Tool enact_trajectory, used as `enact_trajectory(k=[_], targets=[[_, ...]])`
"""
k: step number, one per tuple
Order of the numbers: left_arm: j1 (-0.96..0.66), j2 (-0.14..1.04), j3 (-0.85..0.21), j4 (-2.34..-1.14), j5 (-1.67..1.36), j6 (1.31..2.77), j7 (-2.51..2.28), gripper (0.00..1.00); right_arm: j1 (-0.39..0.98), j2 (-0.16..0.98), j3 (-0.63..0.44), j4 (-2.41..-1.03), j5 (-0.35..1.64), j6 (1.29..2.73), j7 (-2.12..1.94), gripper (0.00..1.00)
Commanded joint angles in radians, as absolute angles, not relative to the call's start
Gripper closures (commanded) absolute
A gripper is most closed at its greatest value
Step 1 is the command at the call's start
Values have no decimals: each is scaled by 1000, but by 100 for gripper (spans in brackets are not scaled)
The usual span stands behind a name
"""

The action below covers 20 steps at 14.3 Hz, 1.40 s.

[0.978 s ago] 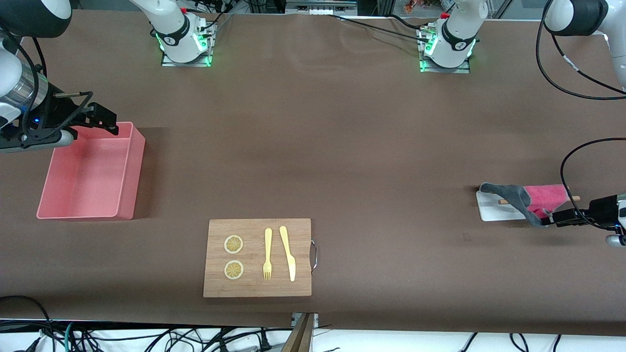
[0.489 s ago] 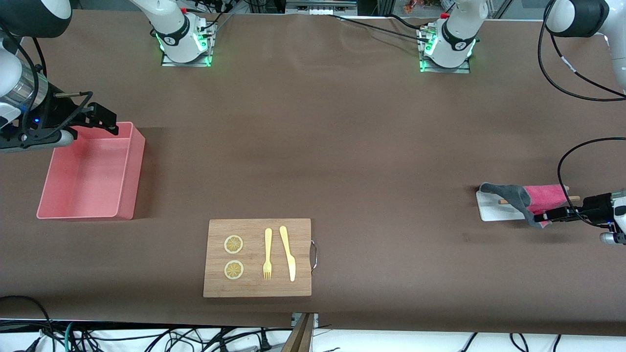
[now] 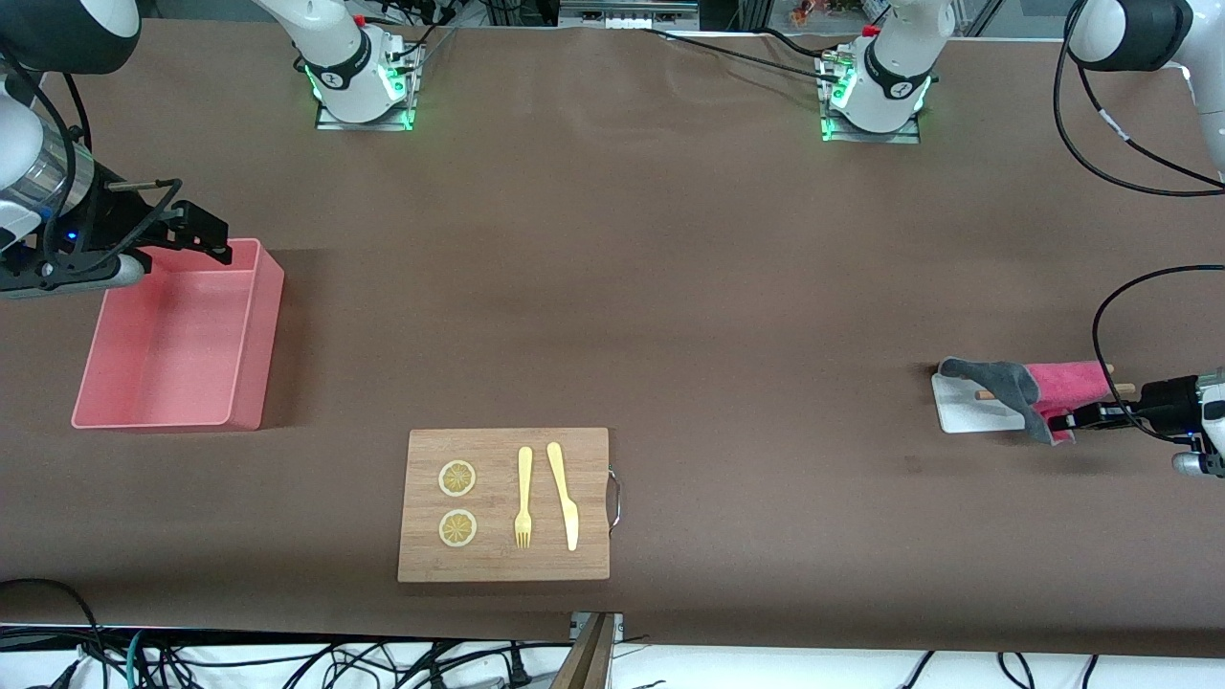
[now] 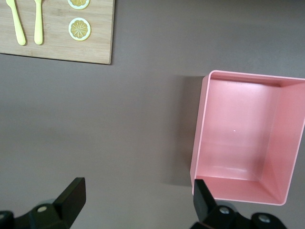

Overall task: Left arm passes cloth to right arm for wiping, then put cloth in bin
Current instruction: 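Close the left gripper on the cloth and lift it up, then carry the cloth to mid-table with the left gripper while the right gripper approaches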

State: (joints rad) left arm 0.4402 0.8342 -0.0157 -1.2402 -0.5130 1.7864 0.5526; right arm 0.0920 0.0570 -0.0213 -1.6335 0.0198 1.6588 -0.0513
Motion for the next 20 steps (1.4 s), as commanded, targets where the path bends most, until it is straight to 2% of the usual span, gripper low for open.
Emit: enact_trajectory(k=[1,6,10,17,20], targets=[[445,822,-15,-1233,-526,1759,569,100,81,63,-14,-1612,18,1649,-57,0],[413,770,-18,-1188,-435,1756,568,100,81,63,-14,-1612,18,1651,-57,0],[313,623,-26,-1173,-195,1738,560,100,81,63,-14,-1612,18,1651,-57,0],[178,390,-31,-1169,-150,1265,379,100,83,63,-14,-1612,18,1651,-57,0],[36,341,-31,-1167,-150,1154,185,100,83,63,-14,-1612,18,1648,-57,0]])
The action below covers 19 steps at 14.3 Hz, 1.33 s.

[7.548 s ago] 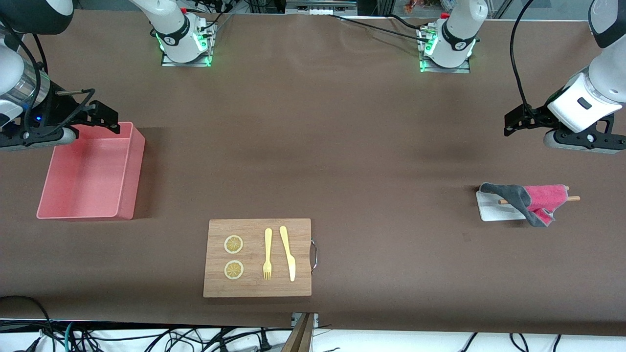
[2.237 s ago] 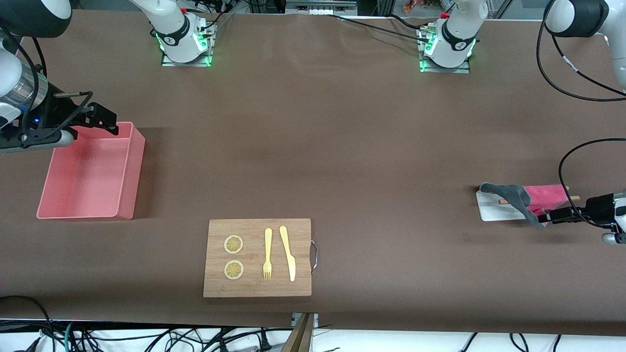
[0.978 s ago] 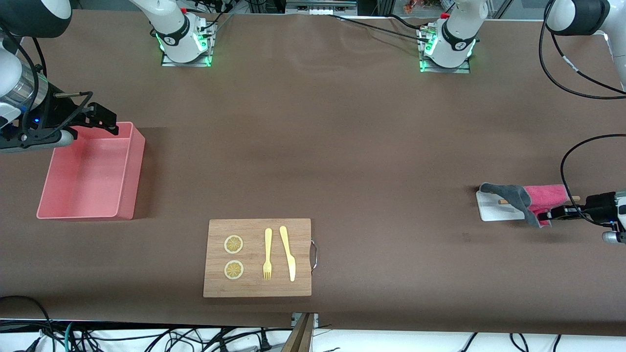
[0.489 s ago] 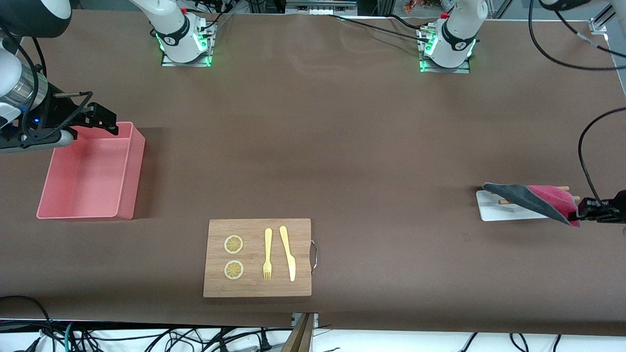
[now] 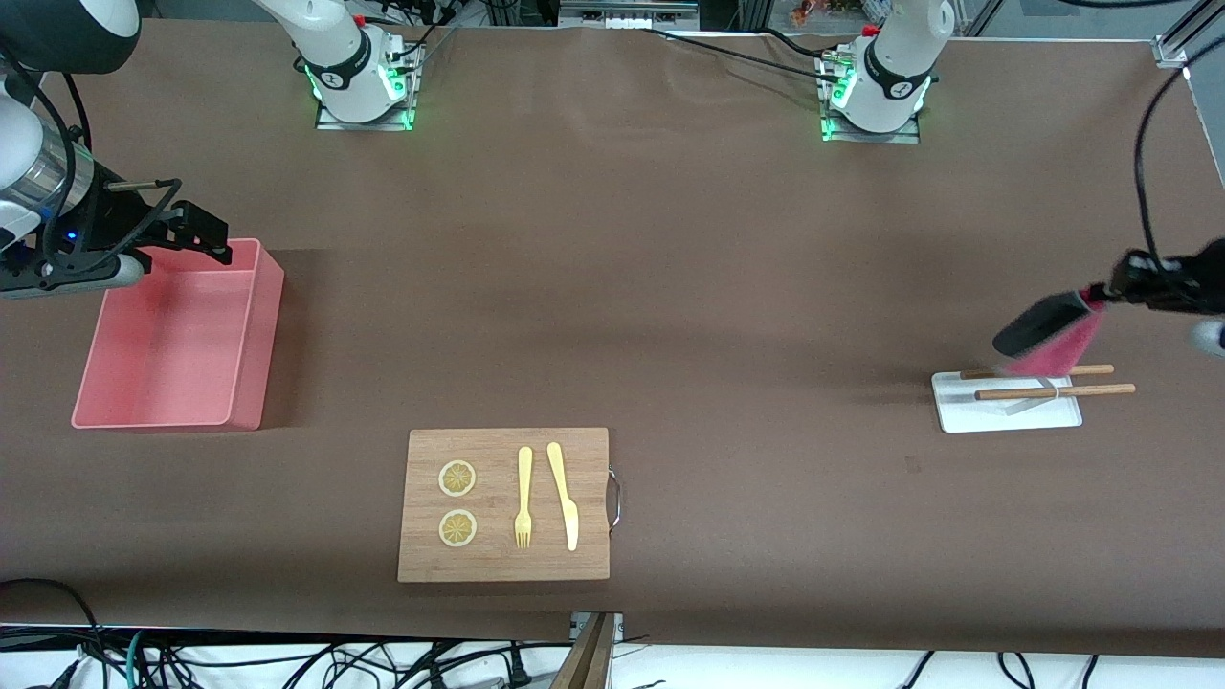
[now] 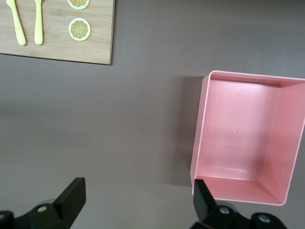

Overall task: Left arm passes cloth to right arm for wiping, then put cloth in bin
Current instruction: 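Carry the cloth to mid-table with the left gripper while the right gripper approaches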

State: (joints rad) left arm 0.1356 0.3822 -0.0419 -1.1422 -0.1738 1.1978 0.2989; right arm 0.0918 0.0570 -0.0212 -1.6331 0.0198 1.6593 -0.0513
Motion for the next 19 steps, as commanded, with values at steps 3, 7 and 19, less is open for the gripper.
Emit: enact_trajectory(k=[3,7,19], targets=[[-143,293,-34,-1167,-158,1092,60,100,81,67,-14,-1612,15,1654,-58,0],[-479,281,-28,-1157,-185,1124,-231,100,77,75,-43,-1609,73,1648,-60,0],[-670,452,-31,-1166,-502,1963,-742,100,106,61,-23,-1609,170,1488,-341,0]])
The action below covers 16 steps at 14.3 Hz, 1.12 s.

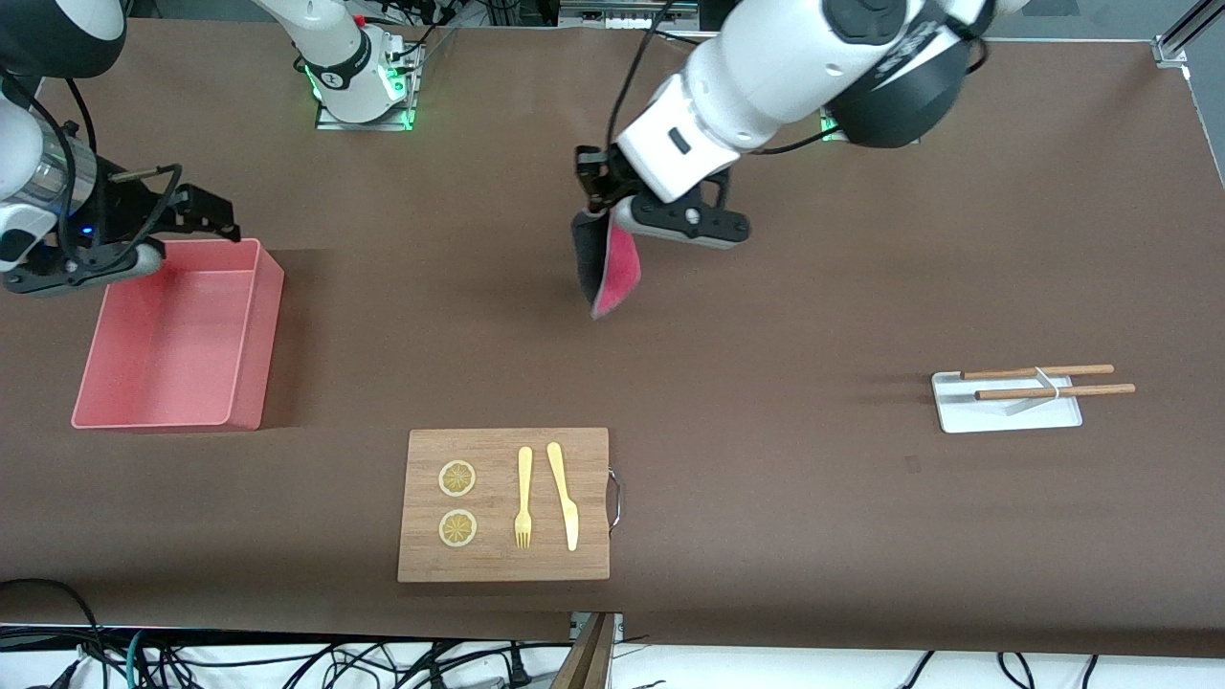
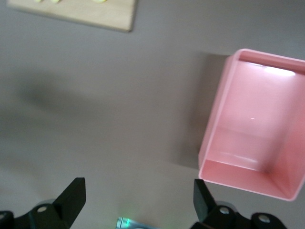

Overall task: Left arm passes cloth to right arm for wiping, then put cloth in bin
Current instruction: 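Carry the cloth to mid-table with the left gripper while the right gripper approaches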

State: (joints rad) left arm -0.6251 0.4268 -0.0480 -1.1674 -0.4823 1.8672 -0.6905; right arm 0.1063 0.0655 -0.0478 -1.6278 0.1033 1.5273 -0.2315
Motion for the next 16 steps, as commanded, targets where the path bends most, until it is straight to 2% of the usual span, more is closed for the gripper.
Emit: enact_trajectory(k=[1,5,7,11,16], targets=[[-672,459,-32,-1164,-503,1992,-808,100,106,63,-11,-1611,208,1485,-403,0],[-667,453,-31,-1160,-502,1999,-1021,100,107,81,31,-1615,408,1474,-543,0],[-664,451,-31,-1160,-500,1999,-1064,100,115,81,81,-1624,437,1509,-586,0],[-664,451,-29,-1158,-502,2000,-1086,100,150,104,146,-1657,443,1643,-650,0],[-669,451,-29,-1158,-500,2040,-1146,100,155,101,273,-1821,479,1937,-686,0]])
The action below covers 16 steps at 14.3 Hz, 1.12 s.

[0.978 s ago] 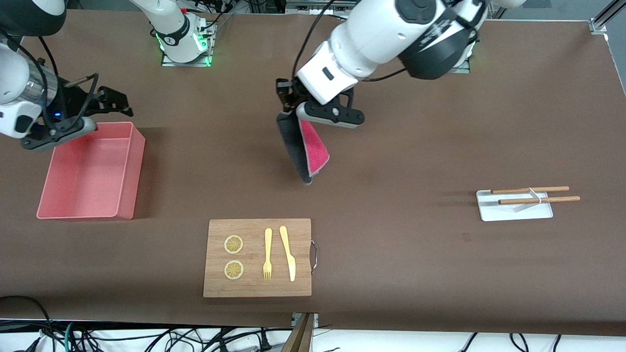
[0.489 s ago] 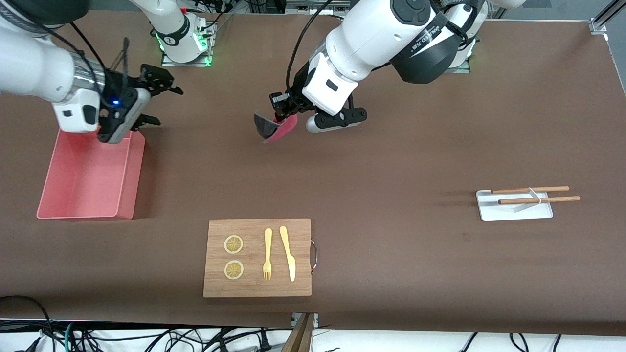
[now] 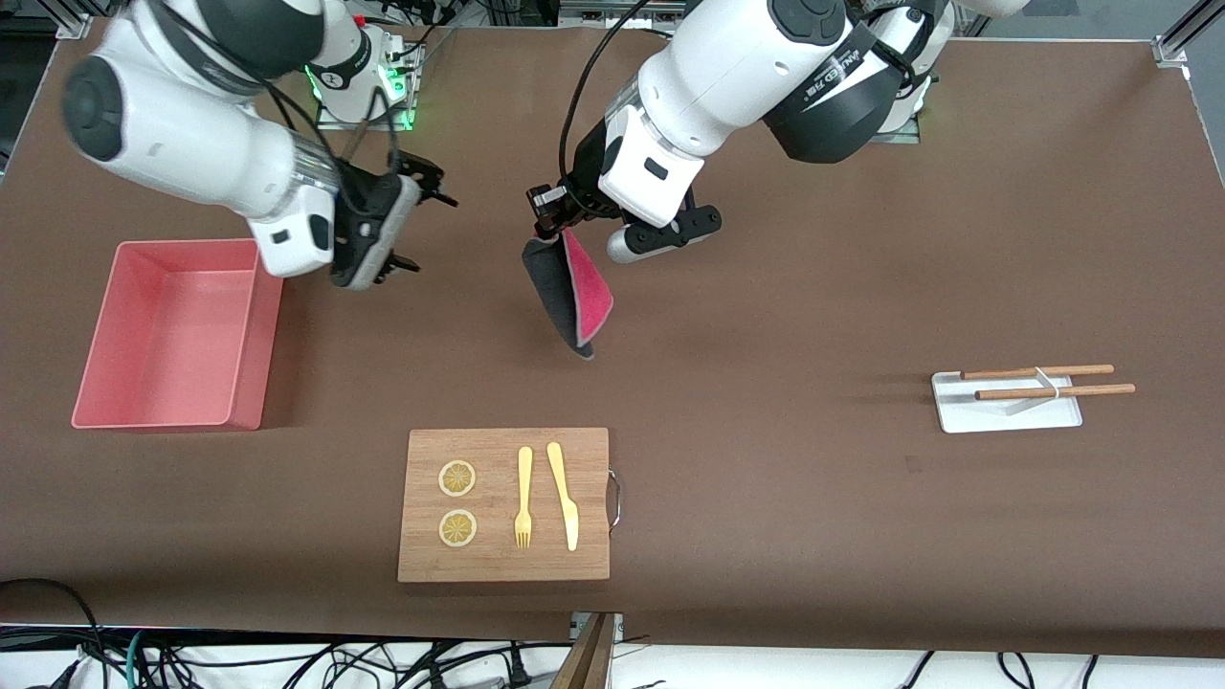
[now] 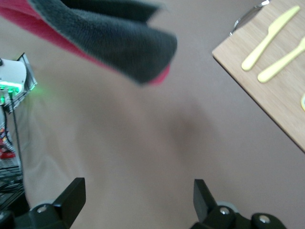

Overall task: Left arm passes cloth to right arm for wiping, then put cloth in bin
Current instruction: 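Grasp the hanging cloth with the right gripper beside the left gripper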

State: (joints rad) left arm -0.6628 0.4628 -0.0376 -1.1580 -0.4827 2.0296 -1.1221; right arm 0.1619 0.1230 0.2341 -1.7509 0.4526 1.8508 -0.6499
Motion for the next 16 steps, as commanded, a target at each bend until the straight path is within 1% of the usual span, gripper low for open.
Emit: enact_trajectory(k=[1,3,6,11,16], targets=[[-670,451,-29,-1160,-500,2040,-1146,100,155,98,300,-1857,501,1991,-686,0],[-670,451,-29,-1160,-500,2040,-1146,100,155,91,354,-1926,540,2103,-686,0],[-670,451,-28,-1160,-497,2040,-1146,100,155,86,402,-1980,543,2180,-684,0],[-669,451,-26,-1158,-495,2040,-1144,100,155,100,414,-1980,542,2235,-686,0],[-670,451,-26,-1160,-495,2040,-1144,100,172,149,426,-1965,535,2327,-687,0]])
